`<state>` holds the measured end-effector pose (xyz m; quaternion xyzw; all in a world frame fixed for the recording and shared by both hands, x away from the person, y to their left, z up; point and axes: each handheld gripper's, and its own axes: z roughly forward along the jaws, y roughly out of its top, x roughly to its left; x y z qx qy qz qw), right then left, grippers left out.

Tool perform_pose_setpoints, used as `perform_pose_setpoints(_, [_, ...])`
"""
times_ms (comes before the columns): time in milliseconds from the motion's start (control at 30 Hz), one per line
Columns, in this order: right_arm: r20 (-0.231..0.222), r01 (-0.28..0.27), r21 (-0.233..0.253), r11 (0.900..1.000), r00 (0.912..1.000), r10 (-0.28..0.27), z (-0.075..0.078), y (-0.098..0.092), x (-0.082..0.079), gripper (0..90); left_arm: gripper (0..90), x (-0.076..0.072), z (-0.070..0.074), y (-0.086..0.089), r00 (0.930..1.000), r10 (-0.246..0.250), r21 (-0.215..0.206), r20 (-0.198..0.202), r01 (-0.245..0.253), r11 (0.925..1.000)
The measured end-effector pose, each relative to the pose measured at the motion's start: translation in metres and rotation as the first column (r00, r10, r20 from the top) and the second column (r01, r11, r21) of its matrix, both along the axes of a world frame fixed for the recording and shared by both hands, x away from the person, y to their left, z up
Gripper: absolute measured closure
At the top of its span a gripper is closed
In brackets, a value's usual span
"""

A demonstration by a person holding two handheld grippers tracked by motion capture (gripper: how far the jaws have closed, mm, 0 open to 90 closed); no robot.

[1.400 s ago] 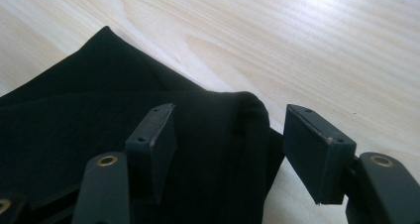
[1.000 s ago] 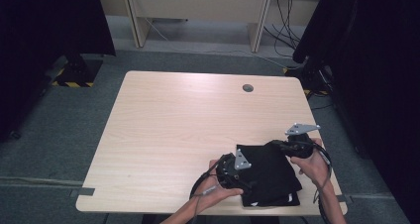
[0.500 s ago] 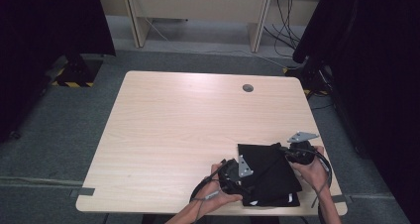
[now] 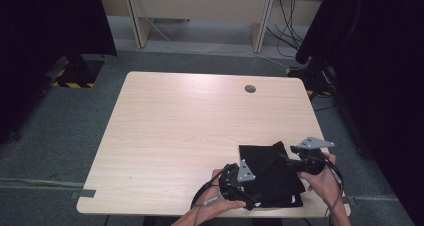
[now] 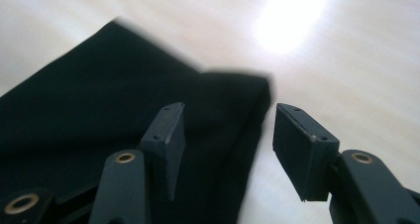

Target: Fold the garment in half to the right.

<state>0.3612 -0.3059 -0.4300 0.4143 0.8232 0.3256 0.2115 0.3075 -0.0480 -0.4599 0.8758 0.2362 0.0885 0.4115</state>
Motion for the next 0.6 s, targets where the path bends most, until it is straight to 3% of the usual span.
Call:
perform_pose_setpoints(167, [-0.081,-0.059,-0.033,0.998,0.9951,0.056,-0.019,0.005,-0.021,48.2,11.0,0.005,-0.011,0.003,0.9995,0.029,0.062,0.008,-0.03,0.9976])
perform_pose_setpoints(233, [-0.092,-0.051,-0.001,0.999,0.9944,0.051,-0.027,0.005,-0.021,48.4,11.3,0.008,-0.016,0.006,0.9994,0.036,0.069,0.003,-0.036,0.997])
perform_pose_setpoints(300, [-0.097,-0.044,0.022,0.999,0.9942,0.046,-0.029,0.007,-0.016,48.4,10.5,0.012,-0.017,0.01,0.9987,0.051,0.061,-0.007,-0.05,0.9969])
perform_pose_setpoints(433, [-0.102,-0.044,0.018,0.999,0.9938,0.045,-0.029,0.017,0.0,48.5,11.1,0.024,-0.015,0.023,0.9945,0.102,0.077,0.023,-0.104,0.9916])
perform_pose_setpoints(600, [-0.099,-0.055,0.003,0.999,0.9936,0.055,-0.029,0.045,0.034,49.7,9.7,0.047,-0.017,0.043,0.983,0.184,0.07,-0.003,-0.183,0.9807])
